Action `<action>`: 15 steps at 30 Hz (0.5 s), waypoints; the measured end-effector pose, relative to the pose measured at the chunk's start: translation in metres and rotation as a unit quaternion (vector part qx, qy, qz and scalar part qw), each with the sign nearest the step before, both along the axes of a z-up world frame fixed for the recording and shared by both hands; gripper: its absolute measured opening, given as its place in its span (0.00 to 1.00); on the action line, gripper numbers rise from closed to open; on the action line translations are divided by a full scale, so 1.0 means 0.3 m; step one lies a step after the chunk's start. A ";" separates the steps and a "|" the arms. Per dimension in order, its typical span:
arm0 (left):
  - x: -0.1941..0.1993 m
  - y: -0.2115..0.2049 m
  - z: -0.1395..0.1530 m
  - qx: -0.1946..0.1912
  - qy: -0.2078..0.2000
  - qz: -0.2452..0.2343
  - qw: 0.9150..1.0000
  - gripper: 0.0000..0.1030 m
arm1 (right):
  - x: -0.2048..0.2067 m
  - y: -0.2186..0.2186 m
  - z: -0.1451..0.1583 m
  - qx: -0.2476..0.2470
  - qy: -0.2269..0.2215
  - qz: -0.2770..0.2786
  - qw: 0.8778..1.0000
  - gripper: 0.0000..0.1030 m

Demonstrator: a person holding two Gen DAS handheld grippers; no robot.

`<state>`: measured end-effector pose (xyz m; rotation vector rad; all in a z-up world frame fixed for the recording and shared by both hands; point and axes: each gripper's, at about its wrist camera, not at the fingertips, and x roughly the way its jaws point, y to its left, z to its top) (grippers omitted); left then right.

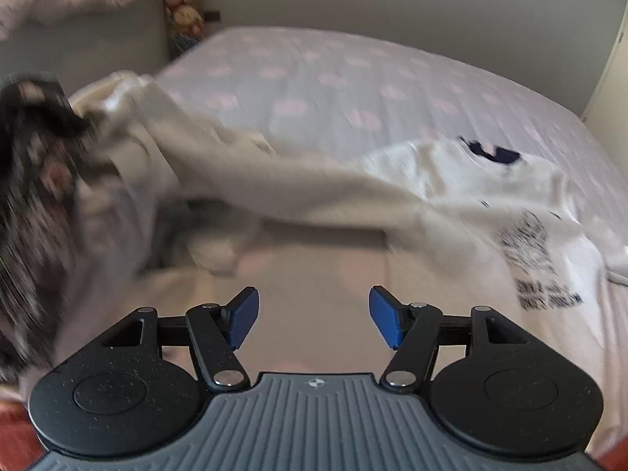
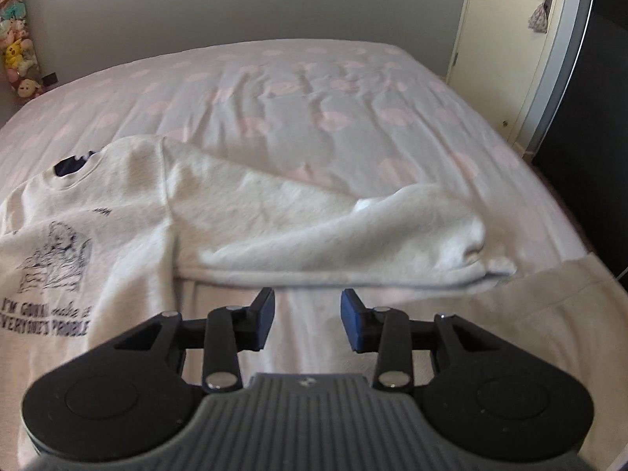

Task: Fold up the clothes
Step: 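Release the sweatshirt flat and grasp its hem with the left gripper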

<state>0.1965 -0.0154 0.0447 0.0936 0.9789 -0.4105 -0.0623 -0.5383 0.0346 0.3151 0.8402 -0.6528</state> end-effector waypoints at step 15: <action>-0.347 -0.077 -0.404 -0.051 0.142 0.029 0.988 0.63 | -0.168 0.362 -0.196 0.127 -0.013 0.015 0.992 0.48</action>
